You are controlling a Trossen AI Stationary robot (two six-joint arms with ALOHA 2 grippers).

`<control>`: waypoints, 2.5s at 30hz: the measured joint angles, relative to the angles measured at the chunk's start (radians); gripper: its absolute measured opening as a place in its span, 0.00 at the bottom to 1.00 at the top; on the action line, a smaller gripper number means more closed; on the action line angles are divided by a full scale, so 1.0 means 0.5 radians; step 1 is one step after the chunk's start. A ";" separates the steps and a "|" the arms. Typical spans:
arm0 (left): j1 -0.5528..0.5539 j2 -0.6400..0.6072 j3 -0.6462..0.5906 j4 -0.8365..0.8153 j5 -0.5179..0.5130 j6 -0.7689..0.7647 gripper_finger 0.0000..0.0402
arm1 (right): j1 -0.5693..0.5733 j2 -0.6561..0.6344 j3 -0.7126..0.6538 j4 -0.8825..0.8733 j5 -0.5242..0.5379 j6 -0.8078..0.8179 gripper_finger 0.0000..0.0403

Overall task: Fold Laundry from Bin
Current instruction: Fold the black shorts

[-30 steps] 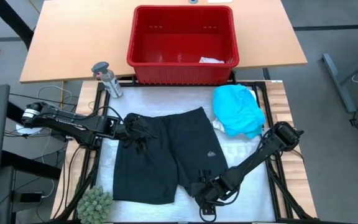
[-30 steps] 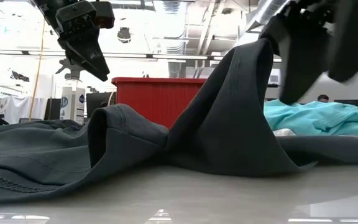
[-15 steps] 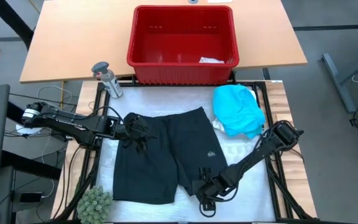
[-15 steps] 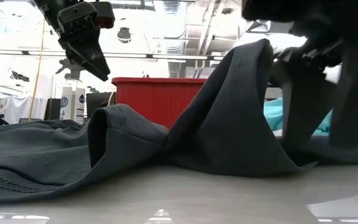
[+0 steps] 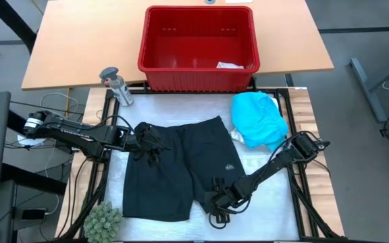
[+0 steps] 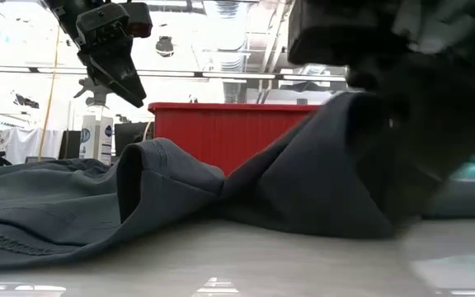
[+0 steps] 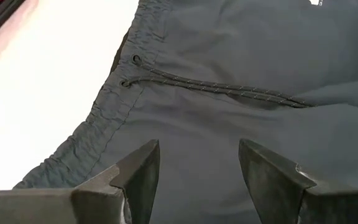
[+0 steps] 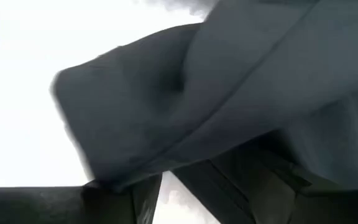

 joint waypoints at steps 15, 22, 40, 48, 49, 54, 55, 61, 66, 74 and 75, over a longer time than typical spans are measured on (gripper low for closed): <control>0.000 0.000 0.000 -0.023 -0.025 0.027 0.52 | 0.002 0.043 0.022 -0.053 -0.123 0.166 0.19; 0.000 0.000 0.000 -0.022 -0.054 0.025 0.52 | 0.002 0.060 0.202 -0.290 -0.295 0.301 0.06; 0.000 0.000 0.000 0.009 -0.095 0.029 0.52 | -0.439 0.055 0.950 -0.711 -1.065 0.409 0.07; 0.001 0.000 0.000 0.008 -0.073 -0.028 0.52 | -0.527 0.059 0.911 -0.722 -1.059 0.278 0.18; 0.001 0.000 0.000 0.008 -0.071 -0.029 0.52 | -0.509 0.059 0.910 -0.723 -1.060 0.277 0.21; 0.000 0.000 0.000 0.007 -0.078 -0.031 0.52 | -0.370 0.059 0.910 -0.702 -1.059 0.294 0.36; 0.001 0.000 0.000 0.008 -0.087 -0.031 0.52 | -0.336 0.059 0.910 -0.709 -1.059 0.329 0.39; 0.001 0.000 0.000 0.015 -0.058 -0.055 0.52 | -0.115 0.059 0.910 -0.982 -0.530 0.657 0.57; 0.001 0.001 0.000 0.134 0.215 -0.132 0.52 | -0.105 0.057 0.910 -1.459 -0.019 1.214 0.62; 0.001 0.001 0.000 0.339 0.525 -0.304 0.52 | -0.345 0.025 0.910 -1.829 0.041 1.335 0.63; 0.001 0.001 0.000 0.326 0.527 -0.332 0.52 | -0.388 0.025 0.910 -1.867 0.046 1.312 0.63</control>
